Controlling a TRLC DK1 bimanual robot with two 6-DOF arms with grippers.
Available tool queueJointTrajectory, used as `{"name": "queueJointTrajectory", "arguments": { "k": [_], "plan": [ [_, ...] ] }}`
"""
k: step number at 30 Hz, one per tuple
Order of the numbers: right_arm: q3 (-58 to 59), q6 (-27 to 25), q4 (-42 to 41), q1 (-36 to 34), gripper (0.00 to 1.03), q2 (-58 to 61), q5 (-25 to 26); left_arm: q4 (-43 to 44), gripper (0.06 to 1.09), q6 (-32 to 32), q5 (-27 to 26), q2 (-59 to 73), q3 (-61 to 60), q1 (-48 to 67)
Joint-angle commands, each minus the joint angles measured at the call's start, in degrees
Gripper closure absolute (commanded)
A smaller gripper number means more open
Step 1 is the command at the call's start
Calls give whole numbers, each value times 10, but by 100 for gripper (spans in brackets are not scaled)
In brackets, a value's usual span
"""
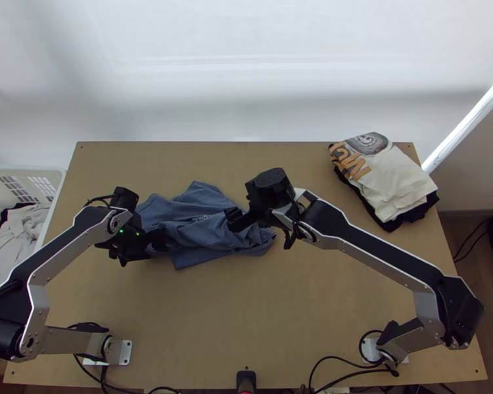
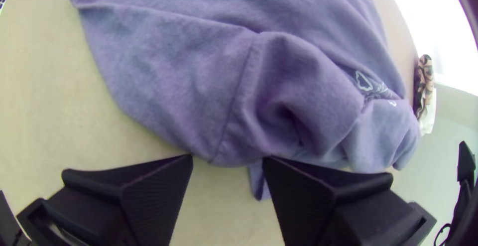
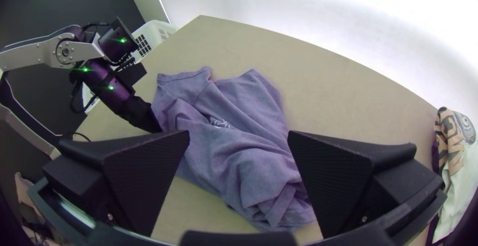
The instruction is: Fold the t-shirt
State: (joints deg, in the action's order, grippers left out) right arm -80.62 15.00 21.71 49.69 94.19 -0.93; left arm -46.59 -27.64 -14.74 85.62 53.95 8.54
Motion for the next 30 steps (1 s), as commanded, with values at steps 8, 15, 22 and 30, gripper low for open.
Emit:
{"name": "queueJointTrajectory", "arguments": {
  "k": [8,15,22,30],
  "plan": [
    [16,6,-5,-6,9,-19,2,5,45,-3,7,26,-10,2],
    [21,6,-5,-8,9,-28,2,40,105,28,53,9,-16,6],
    [25,5,-6,-37,9,-47,2,52,105,32,53,-21,32,-47],
    [38,-8,-14,-51,9,-64,3,55,105,1,52,-77,193,-76]
  ]
}}
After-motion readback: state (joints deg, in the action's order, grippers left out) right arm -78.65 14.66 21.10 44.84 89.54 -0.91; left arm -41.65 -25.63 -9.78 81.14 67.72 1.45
